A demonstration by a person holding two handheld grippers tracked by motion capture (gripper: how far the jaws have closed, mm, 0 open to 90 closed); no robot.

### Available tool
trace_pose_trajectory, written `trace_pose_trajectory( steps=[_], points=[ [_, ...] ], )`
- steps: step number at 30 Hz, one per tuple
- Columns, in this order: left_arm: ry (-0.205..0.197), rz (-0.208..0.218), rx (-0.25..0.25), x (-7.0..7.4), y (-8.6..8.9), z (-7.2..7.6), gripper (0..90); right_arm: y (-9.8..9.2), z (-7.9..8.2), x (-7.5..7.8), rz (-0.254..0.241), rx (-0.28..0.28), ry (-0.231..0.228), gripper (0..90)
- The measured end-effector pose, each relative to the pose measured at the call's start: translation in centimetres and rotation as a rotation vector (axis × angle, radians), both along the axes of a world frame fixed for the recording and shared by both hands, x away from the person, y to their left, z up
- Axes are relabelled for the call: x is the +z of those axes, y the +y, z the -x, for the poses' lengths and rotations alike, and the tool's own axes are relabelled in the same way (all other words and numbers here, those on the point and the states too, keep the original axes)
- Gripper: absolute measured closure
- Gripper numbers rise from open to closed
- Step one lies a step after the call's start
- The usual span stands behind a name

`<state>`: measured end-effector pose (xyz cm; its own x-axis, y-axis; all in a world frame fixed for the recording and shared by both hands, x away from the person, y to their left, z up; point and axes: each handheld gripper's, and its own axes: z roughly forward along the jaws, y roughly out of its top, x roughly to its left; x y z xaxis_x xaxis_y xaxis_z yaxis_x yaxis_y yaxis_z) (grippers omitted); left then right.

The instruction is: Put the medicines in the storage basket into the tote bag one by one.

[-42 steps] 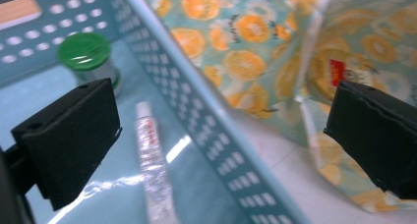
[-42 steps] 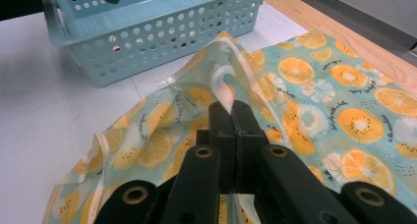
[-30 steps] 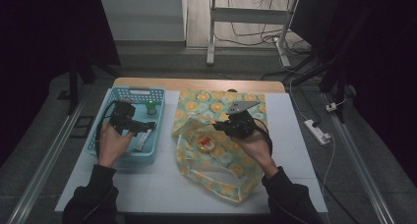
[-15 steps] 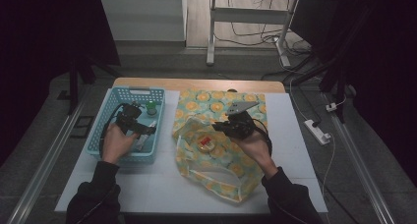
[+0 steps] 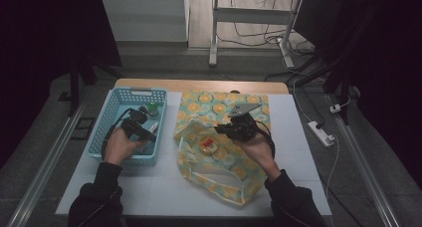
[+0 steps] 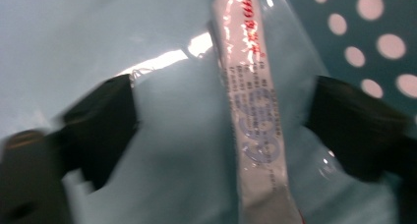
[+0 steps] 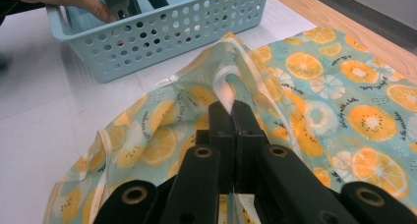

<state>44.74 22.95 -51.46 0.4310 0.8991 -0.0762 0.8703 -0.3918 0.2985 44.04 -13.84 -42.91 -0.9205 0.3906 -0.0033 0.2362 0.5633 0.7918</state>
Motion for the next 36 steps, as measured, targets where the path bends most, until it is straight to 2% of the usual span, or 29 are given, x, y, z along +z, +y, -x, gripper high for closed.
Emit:
trace_pose_trajectory(
  steps=[1, 5, 14, 18, 26, 28, 32, 36],
  points=[
    [-0.003, -0.006, -0.005, 0.1, -0.1, 0.0, 30.3, 0.0, 0.0, 0.0, 0.000, -0.002, -0.001, 89.8],
    [-0.009, 0.031, -0.007, 0.2, 0.1, 0.1, 47.1, -0.1, 0.0, 0.1, -0.004, -0.005, -0.003, 89.8],
    [-0.012, 0.041, -0.015, 0.3, 0.0, 0.2, 65.9, -0.1, 0.0, 0.1, -0.005, -0.006, -0.003, 89.8],
    [-0.013, 0.039, -0.006, 0.3, 0.0, 0.2, 69.9, -0.1, 0.0, 0.1, -0.004, -0.007, -0.002, 89.8],
    [-0.013, 0.038, 0.012, 0.4, 0.0, 0.2, 71.5, -0.2, 0.0, 0.1, -0.004, -0.007, -0.003, 89.8],
    [-0.029, 0.035, 0.015, 0.6, 0.0, 0.2, 71.5, -0.2, 0.0, 0.1, -0.005, -0.009, -0.002, 89.9],
    [-0.079, 0.067, 0.044, 1.4, 0.4, 0.5, 71.5, -0.4, 0.0, 0.2, -0.007, -0.009, -0.004, 89.9],
    [-0.146, 0.121, 0.052, 2.4, 0.9, 0.9, 71.5, -0.4, 0.0, 0.2, -0.012, -0.011, -0.006, 89.9]
  ],
)
